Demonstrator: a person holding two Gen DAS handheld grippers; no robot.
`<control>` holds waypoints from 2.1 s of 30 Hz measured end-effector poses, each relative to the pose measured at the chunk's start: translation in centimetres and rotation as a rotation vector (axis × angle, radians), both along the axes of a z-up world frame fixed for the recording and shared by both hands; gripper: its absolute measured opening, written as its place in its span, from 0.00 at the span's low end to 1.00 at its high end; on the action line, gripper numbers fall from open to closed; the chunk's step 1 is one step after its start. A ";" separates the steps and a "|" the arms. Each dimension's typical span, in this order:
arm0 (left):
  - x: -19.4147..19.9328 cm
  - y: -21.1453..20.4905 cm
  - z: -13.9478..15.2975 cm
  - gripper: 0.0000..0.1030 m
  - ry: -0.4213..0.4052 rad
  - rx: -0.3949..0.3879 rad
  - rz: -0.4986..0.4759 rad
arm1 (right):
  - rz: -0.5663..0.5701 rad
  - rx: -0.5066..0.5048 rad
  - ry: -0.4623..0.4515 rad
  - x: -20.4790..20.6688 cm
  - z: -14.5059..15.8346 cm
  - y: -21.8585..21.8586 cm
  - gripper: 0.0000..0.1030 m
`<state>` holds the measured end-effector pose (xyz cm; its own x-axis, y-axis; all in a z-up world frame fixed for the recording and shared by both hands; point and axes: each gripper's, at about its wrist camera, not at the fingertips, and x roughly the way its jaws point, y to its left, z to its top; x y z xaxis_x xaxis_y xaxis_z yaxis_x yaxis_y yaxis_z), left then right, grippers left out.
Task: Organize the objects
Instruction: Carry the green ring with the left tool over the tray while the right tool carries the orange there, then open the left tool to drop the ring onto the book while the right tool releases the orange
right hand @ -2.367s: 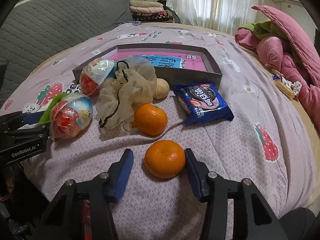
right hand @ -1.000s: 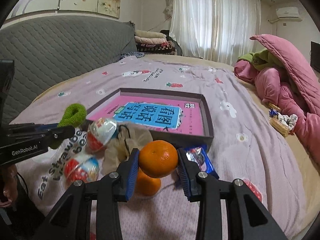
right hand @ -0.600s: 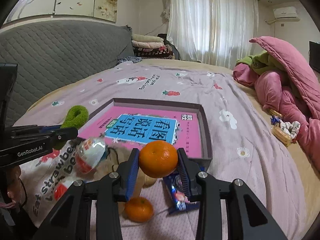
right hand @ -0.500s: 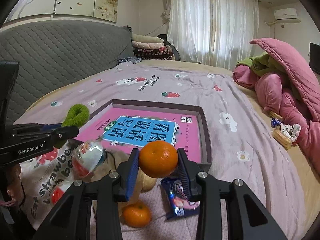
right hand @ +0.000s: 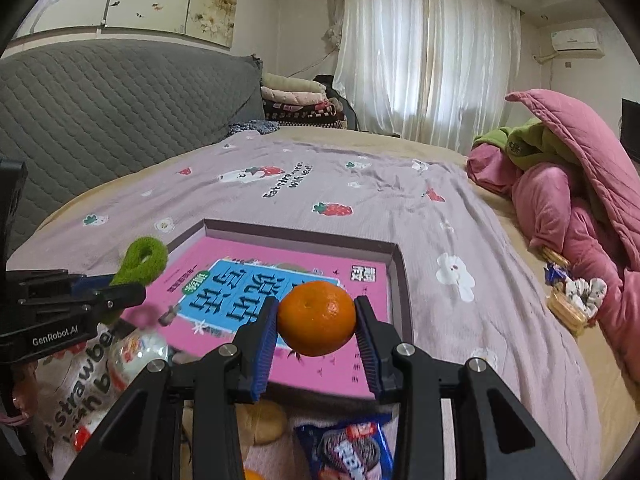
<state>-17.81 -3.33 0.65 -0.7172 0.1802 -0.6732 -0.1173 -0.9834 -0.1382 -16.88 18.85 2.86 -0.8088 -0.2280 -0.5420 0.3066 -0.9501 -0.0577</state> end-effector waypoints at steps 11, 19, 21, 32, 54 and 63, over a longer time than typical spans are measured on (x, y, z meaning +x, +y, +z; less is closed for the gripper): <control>-2.7 -0.5 -0.6 0.22 -0.015 -0.017 0.027 | 0.024 0.007 -0.041 -3.1 -0.6 -0.7 0.37; -4.2 0.3 -1.7 0.22 -0.039 -0.037 0.017 | 0.013 0.017 -0.112 -5.1 -2.4 0.0 0.37; -4.3 0.4 -1.9 0.22 -0.046 -0.041 0.014 | 0.008 0.016 -0.134 -5.3 -3.0 0.1 0.37; -4.6 1.0 -3.4 0.22 -0.080 -0.070 -0.008 | -0.010 0.037 -0.199 -5.9 -4.7 0.6 0.37; -5.8 1.0 -4.7 0.28 -0.134 -0.044 -0.023 | -0.029 0.035 -0.257 -6.2 -6.4 0.8 0.37; -5.8 0.5 -4.2 0.32 -0.117 -0.021 -0.005 | -0.029 0.020 -0.262 -6.1 -6.1 1.1 0.37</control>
